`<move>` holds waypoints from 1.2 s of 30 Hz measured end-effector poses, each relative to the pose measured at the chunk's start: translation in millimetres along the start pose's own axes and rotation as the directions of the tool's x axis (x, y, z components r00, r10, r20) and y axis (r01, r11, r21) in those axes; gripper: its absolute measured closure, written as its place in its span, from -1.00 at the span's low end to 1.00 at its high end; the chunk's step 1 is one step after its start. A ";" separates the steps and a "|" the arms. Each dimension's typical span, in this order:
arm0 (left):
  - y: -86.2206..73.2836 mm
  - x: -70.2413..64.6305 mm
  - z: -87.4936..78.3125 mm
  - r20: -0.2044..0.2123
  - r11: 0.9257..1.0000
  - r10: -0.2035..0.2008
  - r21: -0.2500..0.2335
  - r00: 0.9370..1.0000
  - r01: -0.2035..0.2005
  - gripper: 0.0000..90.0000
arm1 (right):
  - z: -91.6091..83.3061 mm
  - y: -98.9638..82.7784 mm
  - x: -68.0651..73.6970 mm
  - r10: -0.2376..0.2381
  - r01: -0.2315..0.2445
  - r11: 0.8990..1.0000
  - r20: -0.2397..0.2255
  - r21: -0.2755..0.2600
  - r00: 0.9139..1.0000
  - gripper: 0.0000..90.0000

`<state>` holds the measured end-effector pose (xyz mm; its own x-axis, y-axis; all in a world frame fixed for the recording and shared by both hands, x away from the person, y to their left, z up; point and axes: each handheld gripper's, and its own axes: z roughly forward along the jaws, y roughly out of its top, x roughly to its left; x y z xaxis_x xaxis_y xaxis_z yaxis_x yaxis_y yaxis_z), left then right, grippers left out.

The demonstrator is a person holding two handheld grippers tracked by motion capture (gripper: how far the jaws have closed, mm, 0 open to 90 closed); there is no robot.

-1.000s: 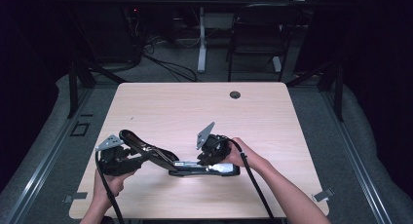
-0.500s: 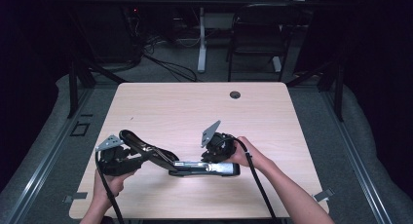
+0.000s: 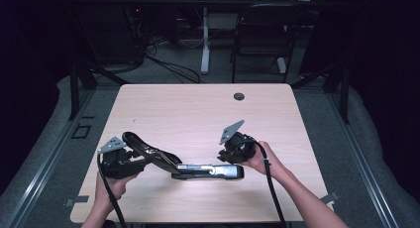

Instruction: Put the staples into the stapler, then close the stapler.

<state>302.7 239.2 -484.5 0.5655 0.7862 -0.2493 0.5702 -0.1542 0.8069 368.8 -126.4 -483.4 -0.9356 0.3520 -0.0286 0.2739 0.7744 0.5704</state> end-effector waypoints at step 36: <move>13.4 -13.3 3.1 -0.006 0.998 0.060 0.024 0.998 -0.060 0.11 | -6.3 6.7 -2.2 0.073 -0.072 0.997 0.036 -0.030 0.997 0.78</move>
<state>304.7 224.9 -472.0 0.5952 0.7790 -0.1973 0.5493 -0.2152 0.8075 371.2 -125.3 -474.3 -0.9044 0.4263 -0.0159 0.3339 0.7307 0.5954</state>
